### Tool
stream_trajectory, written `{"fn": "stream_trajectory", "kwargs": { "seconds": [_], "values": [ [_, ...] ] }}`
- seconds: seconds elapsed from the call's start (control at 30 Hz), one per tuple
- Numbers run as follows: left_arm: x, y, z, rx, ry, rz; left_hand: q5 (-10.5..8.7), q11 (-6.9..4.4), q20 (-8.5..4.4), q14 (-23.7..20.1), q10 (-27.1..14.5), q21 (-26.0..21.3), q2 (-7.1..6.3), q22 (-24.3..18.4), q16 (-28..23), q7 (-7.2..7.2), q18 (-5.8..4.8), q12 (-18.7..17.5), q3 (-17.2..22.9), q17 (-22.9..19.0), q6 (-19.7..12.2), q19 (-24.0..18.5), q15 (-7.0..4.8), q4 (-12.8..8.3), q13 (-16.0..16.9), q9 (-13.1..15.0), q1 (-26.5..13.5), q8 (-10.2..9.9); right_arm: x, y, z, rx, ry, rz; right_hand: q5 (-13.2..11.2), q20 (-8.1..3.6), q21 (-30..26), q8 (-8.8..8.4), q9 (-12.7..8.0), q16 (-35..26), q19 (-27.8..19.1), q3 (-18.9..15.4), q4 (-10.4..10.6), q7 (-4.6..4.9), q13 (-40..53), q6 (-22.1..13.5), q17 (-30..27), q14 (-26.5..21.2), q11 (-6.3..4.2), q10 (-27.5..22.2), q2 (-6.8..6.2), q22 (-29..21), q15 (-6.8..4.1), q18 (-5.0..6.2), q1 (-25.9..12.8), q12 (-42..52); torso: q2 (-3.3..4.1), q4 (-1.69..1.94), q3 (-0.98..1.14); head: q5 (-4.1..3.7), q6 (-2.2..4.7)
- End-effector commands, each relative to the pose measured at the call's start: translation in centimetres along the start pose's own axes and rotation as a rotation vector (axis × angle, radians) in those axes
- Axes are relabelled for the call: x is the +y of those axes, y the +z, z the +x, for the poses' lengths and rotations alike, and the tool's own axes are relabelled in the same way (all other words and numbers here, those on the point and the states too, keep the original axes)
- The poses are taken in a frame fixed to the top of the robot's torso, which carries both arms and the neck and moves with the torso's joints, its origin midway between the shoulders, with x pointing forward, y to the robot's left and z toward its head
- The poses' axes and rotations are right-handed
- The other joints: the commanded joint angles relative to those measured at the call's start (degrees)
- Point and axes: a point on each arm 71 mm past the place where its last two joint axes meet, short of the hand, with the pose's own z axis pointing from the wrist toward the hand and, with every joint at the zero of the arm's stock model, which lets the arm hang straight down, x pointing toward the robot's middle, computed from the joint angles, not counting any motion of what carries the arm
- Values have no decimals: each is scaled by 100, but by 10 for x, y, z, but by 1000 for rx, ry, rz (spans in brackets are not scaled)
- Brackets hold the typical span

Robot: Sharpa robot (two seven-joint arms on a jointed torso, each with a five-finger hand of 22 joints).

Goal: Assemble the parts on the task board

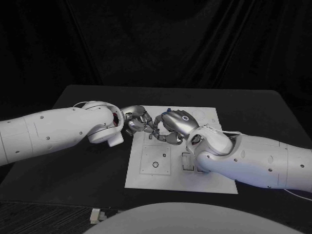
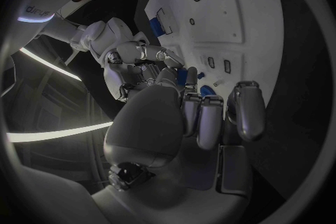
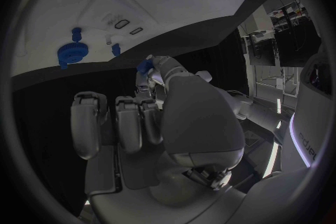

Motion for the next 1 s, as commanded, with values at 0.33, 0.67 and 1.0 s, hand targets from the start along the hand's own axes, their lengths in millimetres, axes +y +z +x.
{"fn": "stream_trajectory", "kwargs": {
  "seconds": [0.33,0.67,1.0],
  "values": [
    [-6,3,5,7,-8,30,-6,-212,-39,364,191,-29,322,805,14,3,36,-13,409,857,-54,-4,-122,11,-156,95,660,115,-3,-1,0,15,-14,15,-198,-24,-100,-248,-94,17,294,101,-24,82,1506,-251,1509,596,12,617,-18,1303,-17,65,-15,20,0,0,-1,-17,-1],
    [-4,5,5,-4,-10,2,-64,-203,-35,371,209,-20,236,830,19,16,32,-4,660,865,-72,12,-117,45,-143,128,698,139,-6,-4,-2,2,-12,8,-1570,-54,-174,-618,-302,17,256,-57,21,107,1506,-914,1509,596,-48,617,-113,1278,-61,83,-176,20,-1,-1,0,-15,-1],
    [-1,5,5,-10,-11,-43,-292,-183,-21,367,199,-44,100,857,9,41,33,-24,1110,851,-125,17,-102,69,-168,173,646,158,-17,-20,-17,-63,-6,6,-2065,-63,-210,-625,-368,17,242,-242,148,106,1506,-1090,1509,596,-52,617,-140,1268,-67,92,-163,20,0,-1,0,21,-1]
  ]
}}
